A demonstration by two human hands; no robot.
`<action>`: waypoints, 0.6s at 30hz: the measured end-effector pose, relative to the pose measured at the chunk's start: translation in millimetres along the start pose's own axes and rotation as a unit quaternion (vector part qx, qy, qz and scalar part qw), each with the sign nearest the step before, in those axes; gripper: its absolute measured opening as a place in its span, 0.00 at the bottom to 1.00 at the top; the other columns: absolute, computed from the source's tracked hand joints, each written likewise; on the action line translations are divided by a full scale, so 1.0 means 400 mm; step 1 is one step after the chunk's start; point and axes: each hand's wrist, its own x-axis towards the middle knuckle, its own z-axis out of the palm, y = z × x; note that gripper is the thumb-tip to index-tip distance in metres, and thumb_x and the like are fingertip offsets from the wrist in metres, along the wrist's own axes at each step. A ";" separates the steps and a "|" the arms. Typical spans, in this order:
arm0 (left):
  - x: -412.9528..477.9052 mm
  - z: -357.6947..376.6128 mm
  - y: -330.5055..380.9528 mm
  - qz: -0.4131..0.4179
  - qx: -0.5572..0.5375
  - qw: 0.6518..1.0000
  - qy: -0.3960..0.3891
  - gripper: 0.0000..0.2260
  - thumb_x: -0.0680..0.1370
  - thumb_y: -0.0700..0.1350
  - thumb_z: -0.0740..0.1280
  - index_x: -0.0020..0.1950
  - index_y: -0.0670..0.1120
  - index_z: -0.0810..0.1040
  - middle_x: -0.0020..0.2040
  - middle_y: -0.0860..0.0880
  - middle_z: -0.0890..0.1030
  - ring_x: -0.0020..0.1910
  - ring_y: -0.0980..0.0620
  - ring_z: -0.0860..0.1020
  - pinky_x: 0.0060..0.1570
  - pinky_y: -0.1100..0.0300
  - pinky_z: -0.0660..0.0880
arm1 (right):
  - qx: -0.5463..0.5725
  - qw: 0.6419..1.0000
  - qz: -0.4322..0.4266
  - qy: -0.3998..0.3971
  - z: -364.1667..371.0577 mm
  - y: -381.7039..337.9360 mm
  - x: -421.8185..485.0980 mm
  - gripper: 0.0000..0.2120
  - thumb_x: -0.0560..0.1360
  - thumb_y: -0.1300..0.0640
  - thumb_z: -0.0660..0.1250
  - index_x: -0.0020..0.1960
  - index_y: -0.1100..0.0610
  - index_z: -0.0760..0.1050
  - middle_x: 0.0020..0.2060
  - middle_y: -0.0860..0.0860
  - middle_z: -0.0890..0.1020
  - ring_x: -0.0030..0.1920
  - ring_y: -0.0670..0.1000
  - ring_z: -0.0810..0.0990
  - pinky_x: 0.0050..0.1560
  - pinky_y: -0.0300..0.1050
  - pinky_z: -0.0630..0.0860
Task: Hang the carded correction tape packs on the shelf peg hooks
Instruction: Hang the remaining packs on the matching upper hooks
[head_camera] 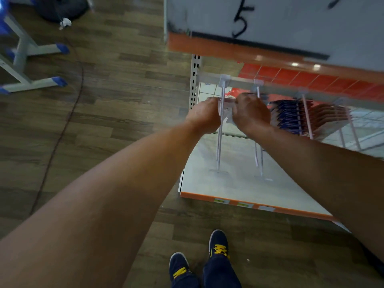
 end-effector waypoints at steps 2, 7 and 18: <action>-0.044 -0.009 0.021 0.023 0.016 1.000 0.003 0.20 0.79 0.37 0.59 0.71 0.43 0.66 0.65 0.40 0.75 0.61 0.41 0.76 0.57 0.51 0.73 | 0.011 1.000 -0.015 -0.006 -0.035 -0.015 -0.062 0.09 0.79 0.58 0.58 0.56 0.58 0.74 0.51 0.57 0.79 0.51 0.58 0.76 0.45 0.47 0.70; -0.203 -0.065 0.083 0.055 0.053 0.996 -0.040 0.20 0.80 0.42 0.60 0.72 0.48 0.66 0.67 0.45 0.74 0.64 0.43 0.74 0.59 0.50 0.73 | 0.027 0.998 -0.034 -0.044 -0.157 -0.039 -0.250 0.17 0.78 0.57 0.62 0.66 0.53 0.70 0.58 0.53 0.78 0.58 0.56 0.75 0.55 0.49 0.72; -0.546 -0.332 0.337 0.123 0.151 0.981 -0.020 0.12 0.80 0.43 0.59 0.63 0.45 0.72 0.58 0.43 0.79 0.54 0.41 0.78 0.48 0.52 0.75 | 0.074 0.996 -0.055 0.023 -0.569 -0.083 -0.479 0.07 0.73 0.64 0.65 0.49 0.61 0.81 0.49 0.58 0.81 0.50 0.60 0.78 0.45 0.54 0.77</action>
